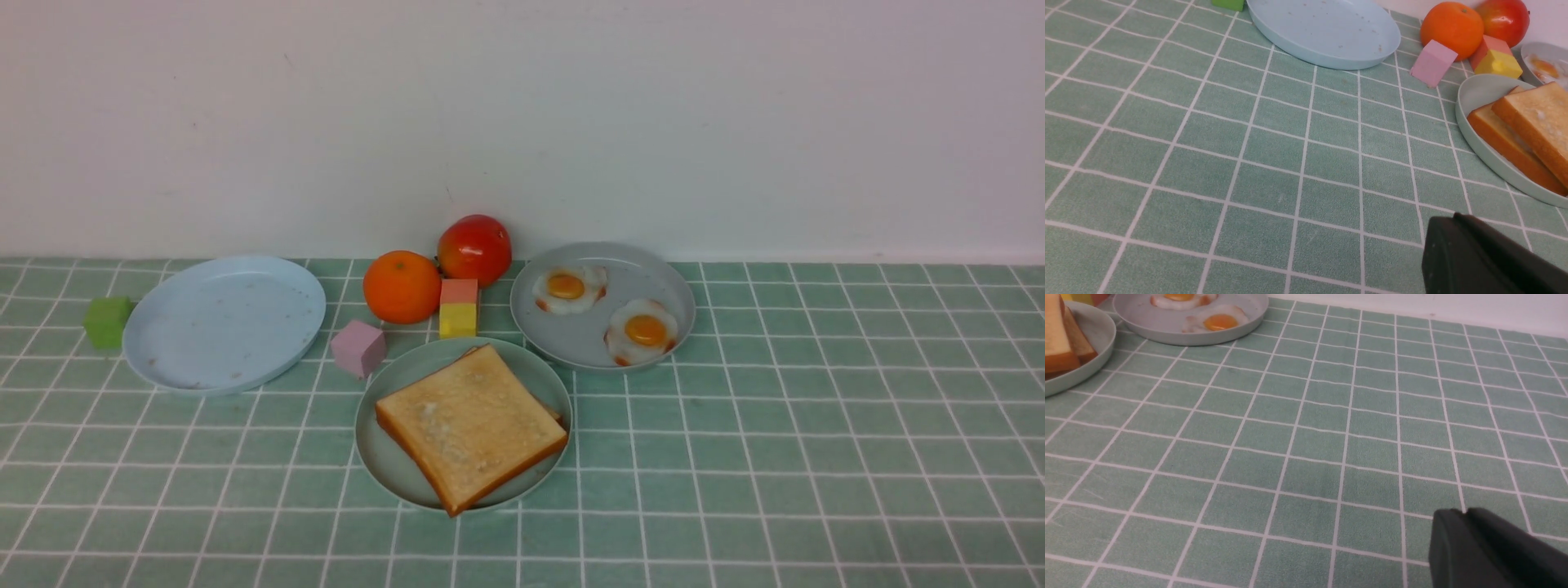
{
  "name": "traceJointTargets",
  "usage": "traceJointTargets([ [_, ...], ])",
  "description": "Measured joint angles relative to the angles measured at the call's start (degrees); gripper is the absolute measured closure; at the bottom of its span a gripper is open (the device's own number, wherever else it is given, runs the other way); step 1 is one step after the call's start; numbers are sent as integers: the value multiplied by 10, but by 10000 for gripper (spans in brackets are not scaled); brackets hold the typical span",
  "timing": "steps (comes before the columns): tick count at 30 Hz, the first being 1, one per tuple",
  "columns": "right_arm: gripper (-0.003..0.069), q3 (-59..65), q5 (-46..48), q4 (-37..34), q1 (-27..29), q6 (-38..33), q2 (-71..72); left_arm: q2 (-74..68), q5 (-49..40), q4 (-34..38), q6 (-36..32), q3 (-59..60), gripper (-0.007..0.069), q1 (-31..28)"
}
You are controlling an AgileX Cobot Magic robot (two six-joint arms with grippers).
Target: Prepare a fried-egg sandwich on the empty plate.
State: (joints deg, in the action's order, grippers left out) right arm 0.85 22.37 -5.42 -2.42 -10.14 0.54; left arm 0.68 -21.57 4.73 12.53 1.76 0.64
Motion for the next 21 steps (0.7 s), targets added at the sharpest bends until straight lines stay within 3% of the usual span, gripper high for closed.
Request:
traceJointTargets([
  [21, 570, 0, 0, 0, 0, 0, 0, 0, 0, 1, 0, 0, 629, 0],
])
